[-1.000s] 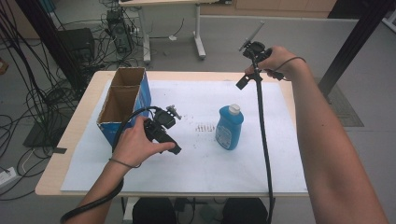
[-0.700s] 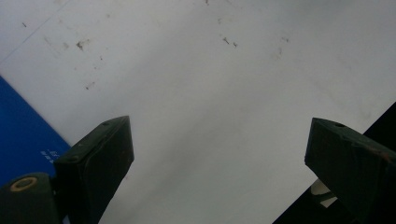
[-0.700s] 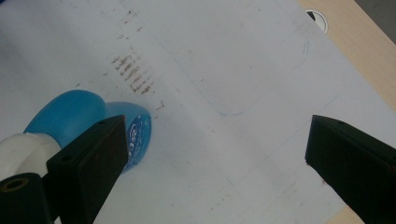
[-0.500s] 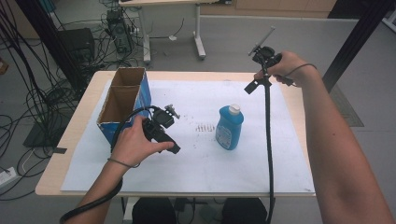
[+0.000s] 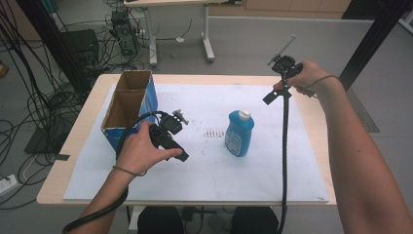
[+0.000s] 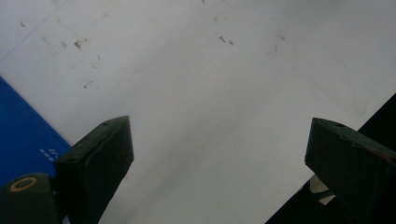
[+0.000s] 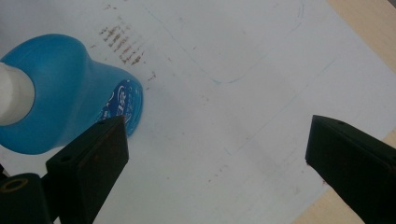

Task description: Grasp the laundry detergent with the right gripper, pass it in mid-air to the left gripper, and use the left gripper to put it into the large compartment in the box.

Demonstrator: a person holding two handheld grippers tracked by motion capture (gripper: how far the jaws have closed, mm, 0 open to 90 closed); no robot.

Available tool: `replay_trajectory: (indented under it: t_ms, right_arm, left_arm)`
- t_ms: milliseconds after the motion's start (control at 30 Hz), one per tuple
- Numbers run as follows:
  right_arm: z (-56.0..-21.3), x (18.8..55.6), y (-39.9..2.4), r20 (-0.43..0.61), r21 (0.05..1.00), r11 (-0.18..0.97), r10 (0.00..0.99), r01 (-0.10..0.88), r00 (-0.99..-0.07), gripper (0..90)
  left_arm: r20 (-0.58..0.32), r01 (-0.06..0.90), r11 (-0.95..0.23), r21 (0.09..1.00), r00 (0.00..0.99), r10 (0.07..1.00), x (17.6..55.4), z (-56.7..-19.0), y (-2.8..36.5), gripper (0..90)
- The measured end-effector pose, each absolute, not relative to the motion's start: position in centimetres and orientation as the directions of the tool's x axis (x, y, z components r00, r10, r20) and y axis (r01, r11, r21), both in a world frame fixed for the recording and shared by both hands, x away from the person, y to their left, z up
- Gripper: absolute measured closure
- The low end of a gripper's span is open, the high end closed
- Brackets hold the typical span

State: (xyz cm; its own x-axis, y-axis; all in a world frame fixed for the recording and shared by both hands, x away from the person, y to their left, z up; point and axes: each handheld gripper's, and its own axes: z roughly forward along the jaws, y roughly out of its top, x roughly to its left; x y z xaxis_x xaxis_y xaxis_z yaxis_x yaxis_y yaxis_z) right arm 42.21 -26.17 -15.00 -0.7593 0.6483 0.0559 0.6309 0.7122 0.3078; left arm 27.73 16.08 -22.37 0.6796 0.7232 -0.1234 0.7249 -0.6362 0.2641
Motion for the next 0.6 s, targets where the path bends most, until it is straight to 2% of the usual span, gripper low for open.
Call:
replay_trajectory:
  t_ms: [600]
  right_arm:
    - [-16.0,40.2,-28.0,0.058,0.305,0.698,0.666,0.648,-0.744,5.8]
  left_arm:
    - [-0.128,0.720,-0.646,0.253,0.687,0.715,27.8,-22.5,15.3,8.0]
